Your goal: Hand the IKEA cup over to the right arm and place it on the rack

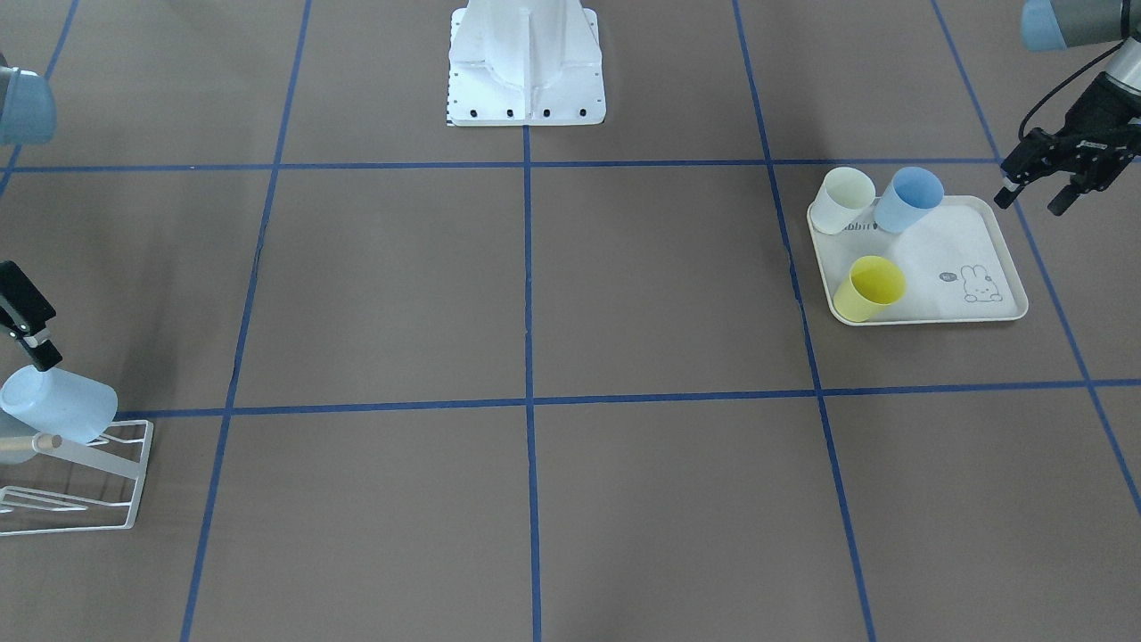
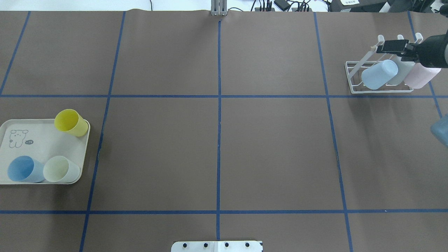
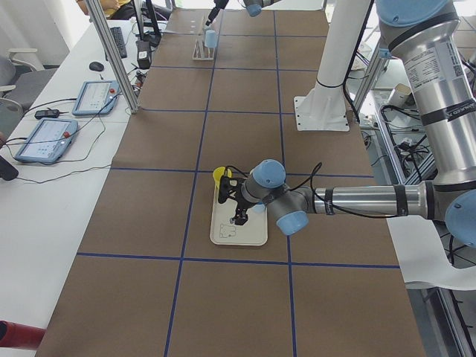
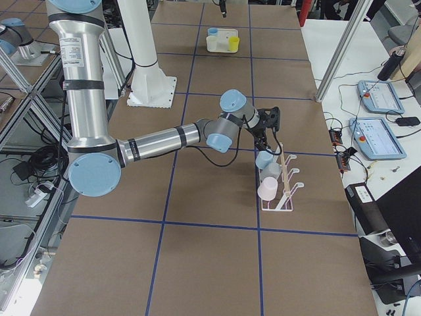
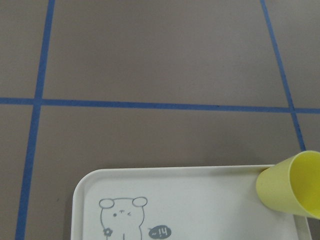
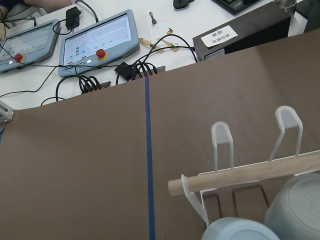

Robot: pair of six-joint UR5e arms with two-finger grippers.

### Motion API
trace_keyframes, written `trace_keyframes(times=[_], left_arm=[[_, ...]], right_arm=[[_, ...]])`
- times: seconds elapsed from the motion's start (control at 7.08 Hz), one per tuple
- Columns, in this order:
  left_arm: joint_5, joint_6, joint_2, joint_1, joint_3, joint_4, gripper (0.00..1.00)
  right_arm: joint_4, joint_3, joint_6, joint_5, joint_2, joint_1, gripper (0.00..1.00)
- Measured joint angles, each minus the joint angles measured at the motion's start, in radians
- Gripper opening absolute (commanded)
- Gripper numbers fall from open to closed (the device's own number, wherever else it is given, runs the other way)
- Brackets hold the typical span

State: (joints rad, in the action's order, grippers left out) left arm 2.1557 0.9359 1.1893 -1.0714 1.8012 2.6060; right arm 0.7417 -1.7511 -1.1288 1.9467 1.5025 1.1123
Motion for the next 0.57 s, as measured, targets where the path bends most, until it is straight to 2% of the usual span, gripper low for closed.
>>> trace_keyframes(times=[0.28, 0.57], left_arm=[[-0.015, 0.091, -0.01, 0.111, 0.015, -0.016, 0.96], [-0.067, 0.156, -0.012, 0.211, 0.032, -0.053, 0.89]], right_arm=[[-0.001, -0.006, 0.0, -0.003, 0.001, -0.005, 1.0], [-0.001, -0.011, -0.005, -0.003, 0.002, -0.008, 1.0]])
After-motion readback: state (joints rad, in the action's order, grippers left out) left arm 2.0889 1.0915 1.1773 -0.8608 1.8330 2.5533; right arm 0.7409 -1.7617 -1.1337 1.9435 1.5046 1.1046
